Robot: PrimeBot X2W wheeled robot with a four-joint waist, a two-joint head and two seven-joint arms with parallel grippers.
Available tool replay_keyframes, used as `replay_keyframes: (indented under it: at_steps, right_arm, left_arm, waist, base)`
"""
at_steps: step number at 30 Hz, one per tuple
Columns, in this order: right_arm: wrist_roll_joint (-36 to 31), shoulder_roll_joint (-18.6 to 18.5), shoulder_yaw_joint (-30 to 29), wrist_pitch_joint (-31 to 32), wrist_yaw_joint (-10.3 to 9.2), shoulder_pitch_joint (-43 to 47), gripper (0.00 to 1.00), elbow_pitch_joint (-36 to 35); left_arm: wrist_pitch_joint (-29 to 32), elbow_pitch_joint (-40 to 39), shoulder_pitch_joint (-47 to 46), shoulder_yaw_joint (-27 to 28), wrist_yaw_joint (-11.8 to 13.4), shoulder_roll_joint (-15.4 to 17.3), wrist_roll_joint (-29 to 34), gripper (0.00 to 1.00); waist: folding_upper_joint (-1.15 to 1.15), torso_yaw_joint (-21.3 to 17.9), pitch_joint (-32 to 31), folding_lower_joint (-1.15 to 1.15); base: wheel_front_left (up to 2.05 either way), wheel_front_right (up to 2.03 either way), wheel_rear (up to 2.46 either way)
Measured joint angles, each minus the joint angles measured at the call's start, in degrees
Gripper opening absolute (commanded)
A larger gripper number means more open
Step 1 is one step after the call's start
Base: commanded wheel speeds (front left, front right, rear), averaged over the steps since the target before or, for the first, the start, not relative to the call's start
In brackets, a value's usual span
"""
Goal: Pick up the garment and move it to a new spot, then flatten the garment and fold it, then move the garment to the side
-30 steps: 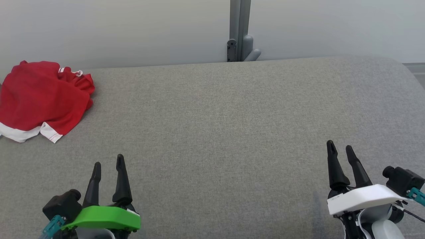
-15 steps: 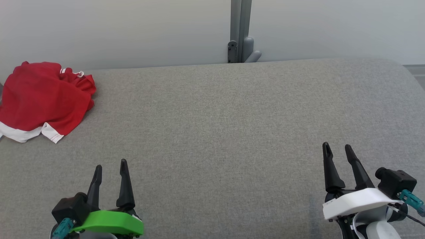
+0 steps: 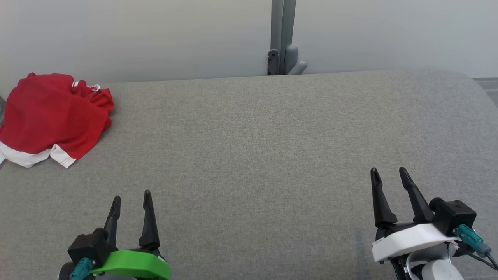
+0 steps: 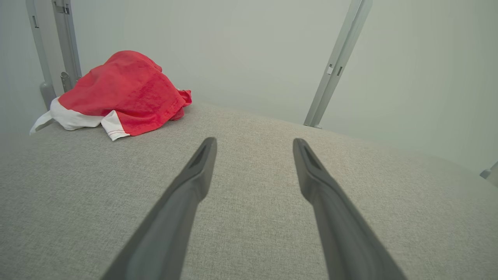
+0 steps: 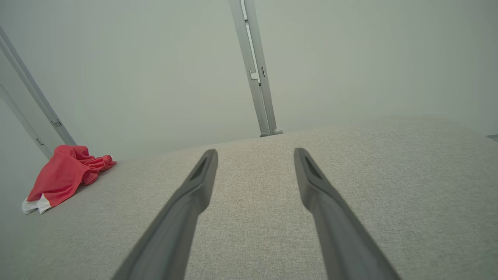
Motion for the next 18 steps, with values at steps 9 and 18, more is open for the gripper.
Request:
replay_keyframes:
  at_steps: [9, 18]
  right_arm:
    - [-3.9, -0.1, 0.4, -1.1, 0.00, 0.1, 1.00, 0.0]
    - [-7.4, -0.1, 0.6, -2.2, 0.00, 0.2, 1.00, 0.0]
  left_arm:
    - [-0.8, 0.5, 0.1, 0.1, 0.0, 0.0, 3.4, 1.00]
    - [-1.6, 0.9, 0.4, 0.1, 0.0, 0.0, 6.6, 1.00]
  waist:
    - [0.00, 0.0, -0.2, 0.00]
    - [0.00, 0.1, -0.3, 0.00]
  base:
    - [0.00, 0.00, 0.00]
    - [0.00, 0.00, 0.00]
